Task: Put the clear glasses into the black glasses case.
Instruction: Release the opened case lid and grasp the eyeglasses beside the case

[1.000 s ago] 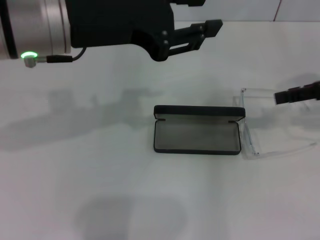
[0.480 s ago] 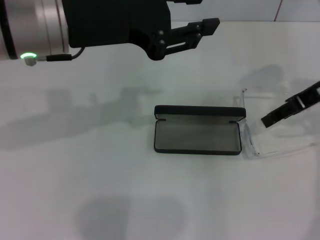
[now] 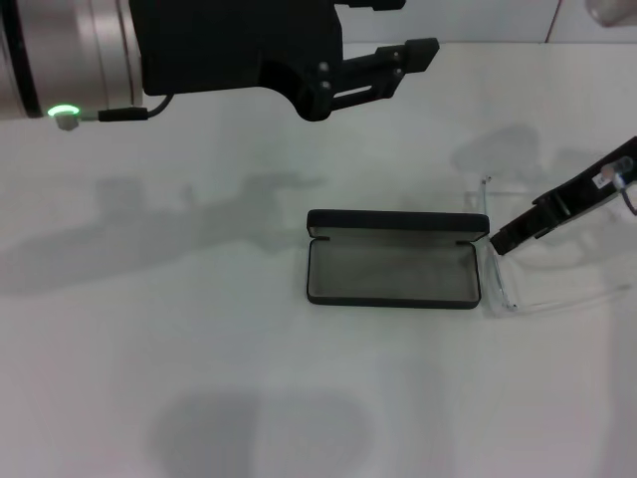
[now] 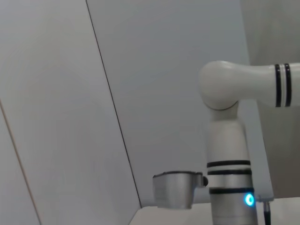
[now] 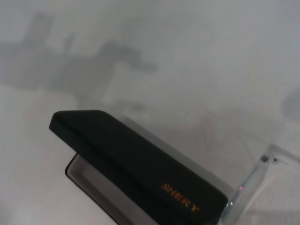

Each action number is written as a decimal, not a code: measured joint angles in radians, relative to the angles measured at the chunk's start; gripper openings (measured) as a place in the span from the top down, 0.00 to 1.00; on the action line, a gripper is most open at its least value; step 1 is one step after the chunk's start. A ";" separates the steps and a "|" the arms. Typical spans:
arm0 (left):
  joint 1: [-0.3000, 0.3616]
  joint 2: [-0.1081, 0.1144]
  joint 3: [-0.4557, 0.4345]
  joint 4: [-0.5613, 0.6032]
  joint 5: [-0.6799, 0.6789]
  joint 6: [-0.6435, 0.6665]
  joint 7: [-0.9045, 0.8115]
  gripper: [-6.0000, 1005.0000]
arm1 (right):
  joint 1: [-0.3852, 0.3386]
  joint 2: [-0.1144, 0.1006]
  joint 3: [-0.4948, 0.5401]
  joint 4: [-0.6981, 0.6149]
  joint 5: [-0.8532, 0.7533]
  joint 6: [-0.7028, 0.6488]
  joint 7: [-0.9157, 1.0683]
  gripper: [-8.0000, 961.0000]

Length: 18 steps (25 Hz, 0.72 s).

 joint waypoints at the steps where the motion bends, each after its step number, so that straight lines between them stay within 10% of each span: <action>1: 0.000 0.000 0.002 -0.008 -0.006 0.000 0.010 0.53 | 0.010 0.001 0.000 0.027 -0.001 0.018 0.000 0.32; 18: 0.012 0.001 0.003 -0.079 -0.057 0.026 0.089 0.53 | 0.082 0.007 -0.018 0.187 -0.026 0.105 -0.008 0.33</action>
